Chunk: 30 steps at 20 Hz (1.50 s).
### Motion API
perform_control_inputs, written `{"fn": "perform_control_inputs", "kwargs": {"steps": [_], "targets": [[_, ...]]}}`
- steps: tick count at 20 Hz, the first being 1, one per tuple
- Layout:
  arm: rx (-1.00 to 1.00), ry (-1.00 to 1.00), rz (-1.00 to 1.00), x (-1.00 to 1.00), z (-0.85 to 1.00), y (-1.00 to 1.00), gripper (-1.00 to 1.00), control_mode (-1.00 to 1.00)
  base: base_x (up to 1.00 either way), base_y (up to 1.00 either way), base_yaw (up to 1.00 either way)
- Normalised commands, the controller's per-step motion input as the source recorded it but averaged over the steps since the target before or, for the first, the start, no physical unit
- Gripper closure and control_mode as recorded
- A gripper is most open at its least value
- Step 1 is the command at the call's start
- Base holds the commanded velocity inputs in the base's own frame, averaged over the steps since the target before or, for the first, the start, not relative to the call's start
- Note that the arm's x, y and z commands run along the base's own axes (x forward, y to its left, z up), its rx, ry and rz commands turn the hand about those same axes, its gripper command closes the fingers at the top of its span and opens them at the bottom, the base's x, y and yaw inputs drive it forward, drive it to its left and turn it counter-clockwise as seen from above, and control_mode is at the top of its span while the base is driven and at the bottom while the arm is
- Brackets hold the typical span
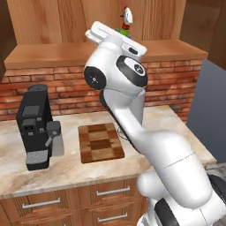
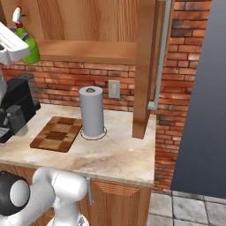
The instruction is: Grab the spray bottle from the cabinet, then place it next to the cutting board for sanitizing. Then grab the dish brush from the countertop next to the sink and place it next to the cutting board.
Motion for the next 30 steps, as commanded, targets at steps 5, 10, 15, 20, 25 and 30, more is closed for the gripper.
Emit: {"fn": "perform_control_inputs", "kwargs": {"steps": [5,10,15,20,25,30], "targets": [[0.05,0.0,0.03,-0.86,-0.28,-1.0,1.0,-1.0,0.0,0.0,0.0],[0.0,0.0,0.19,-0.69,-0.43,-0.88,1.0,-1.0,0.0,0.0,0.0],[0.0,0.0,0.33,-0.62,-0.53,-0.98,1.0,-1.0,0.0,0.0,0.0],[0.01,-0.01,0.3,-0.4,-0.75,-0.58,1.0,-1.0,0.0,0.0,0.0],[0.0,0.01,0.18,-0.03,-0.74,-0.06,1.0,-1.0,0.0,0.0,0.0],[0.0,0.0,0.17,0.0,-0.61,-0.05,1.0,-1.0,0.0,0.0,0.0]]}}
